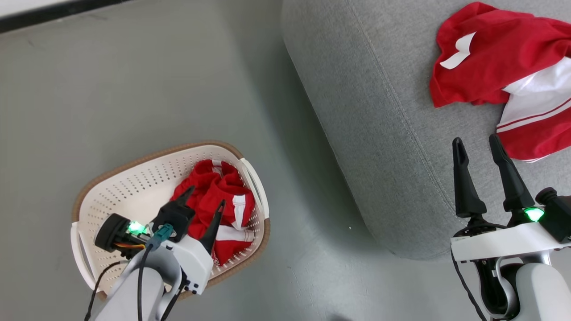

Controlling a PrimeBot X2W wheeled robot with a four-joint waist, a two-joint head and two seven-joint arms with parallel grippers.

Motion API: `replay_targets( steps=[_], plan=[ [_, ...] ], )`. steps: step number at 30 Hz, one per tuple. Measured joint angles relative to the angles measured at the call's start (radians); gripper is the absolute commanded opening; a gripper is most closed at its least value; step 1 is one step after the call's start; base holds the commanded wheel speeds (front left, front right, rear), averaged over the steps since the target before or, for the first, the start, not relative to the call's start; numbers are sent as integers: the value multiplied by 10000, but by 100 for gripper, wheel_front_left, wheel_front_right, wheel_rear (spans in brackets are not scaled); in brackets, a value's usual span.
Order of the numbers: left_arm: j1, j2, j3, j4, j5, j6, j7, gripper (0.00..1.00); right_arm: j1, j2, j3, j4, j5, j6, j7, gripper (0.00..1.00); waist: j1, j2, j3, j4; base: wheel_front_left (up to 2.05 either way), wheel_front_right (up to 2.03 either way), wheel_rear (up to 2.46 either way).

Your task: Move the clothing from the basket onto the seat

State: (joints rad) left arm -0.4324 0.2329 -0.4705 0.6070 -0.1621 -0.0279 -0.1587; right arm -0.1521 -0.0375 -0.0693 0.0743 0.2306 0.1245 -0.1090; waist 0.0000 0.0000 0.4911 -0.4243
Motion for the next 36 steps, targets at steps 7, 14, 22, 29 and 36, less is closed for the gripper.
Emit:
replay_targets(
  steps=[7,14,22,29,36],
  plan=[
    [-298,40,-23,221,113,0,-13,100,-275,2,56,54,13,0,-146,100,0,0,420,-67,0,0,0],
    [-545,123,-127,453,311,2,-127,100,-462,4,199,151,90,0,-274,100,0,0,857,-82,0,0,0],
    [-852,136,-211,765,451,2,-190,100,-779,4,224,274,121,0,-468,100,0,0,1274,-71,0,0,0],
    [-1177,222,-376,1026,744,10,-192,100,-1017,4,224,399,199,0,-598,100,0,0,1610,-78,0,0,0],
    [-1606,416,-585,1350,1158,92,-109,100,-1197,4,330,533,345,0,-685,100,0,0,1922,-116,0,0,0]
  ],
)
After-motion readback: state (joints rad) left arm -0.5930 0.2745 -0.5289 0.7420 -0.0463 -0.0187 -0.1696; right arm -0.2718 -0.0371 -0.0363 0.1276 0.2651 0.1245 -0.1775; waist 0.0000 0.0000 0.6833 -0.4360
